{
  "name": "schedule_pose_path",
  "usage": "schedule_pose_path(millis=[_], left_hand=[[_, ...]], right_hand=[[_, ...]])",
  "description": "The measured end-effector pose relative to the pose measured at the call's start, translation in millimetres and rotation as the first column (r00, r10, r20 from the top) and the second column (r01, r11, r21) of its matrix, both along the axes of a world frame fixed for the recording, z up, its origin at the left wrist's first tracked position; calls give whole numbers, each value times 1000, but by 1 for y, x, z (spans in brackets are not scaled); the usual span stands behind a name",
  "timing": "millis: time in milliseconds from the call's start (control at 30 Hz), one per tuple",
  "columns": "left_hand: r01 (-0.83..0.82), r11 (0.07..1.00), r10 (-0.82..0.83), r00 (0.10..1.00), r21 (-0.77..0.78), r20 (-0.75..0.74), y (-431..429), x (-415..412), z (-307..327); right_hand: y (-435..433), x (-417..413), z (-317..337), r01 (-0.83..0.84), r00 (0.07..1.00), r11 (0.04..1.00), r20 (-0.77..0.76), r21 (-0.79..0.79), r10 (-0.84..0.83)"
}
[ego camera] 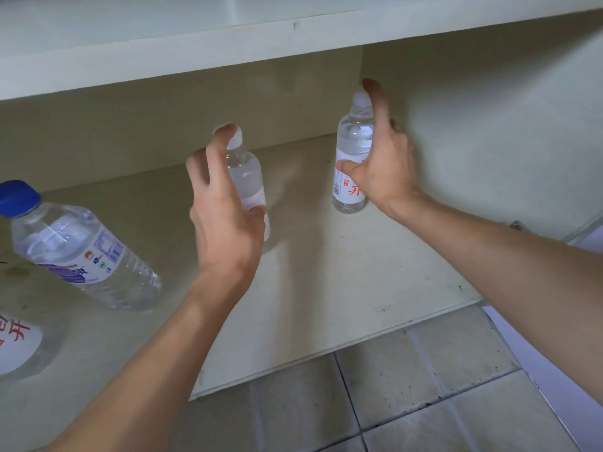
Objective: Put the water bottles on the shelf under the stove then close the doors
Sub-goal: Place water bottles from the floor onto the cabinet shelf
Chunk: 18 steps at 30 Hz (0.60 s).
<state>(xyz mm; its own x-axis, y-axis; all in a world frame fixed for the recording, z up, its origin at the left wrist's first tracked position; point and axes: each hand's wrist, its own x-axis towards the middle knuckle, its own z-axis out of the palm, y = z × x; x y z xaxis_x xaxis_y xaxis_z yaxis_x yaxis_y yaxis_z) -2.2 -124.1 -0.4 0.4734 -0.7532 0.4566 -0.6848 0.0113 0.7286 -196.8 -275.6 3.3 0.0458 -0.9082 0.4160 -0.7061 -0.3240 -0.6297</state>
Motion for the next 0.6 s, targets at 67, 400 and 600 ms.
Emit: schedule_pose_path(millis=[67, 400, 600], left_hand=[[4, 1000, -4, 1000, 0, -21, -12, -7, 0], [101, 995, -100, 994, 23, -45, -59, -46, 2], [151, 988, -151, 988, 8, -28, -73, -63, 0]], right_hand=[[0, 1, -1, 5, 1000, 1000, -6, -3, -5], [4, -6, 1, 4, 999, 999, 54, -32, -3], [3, -32, 9, -14, 997, 998, 70, -60, 18]])
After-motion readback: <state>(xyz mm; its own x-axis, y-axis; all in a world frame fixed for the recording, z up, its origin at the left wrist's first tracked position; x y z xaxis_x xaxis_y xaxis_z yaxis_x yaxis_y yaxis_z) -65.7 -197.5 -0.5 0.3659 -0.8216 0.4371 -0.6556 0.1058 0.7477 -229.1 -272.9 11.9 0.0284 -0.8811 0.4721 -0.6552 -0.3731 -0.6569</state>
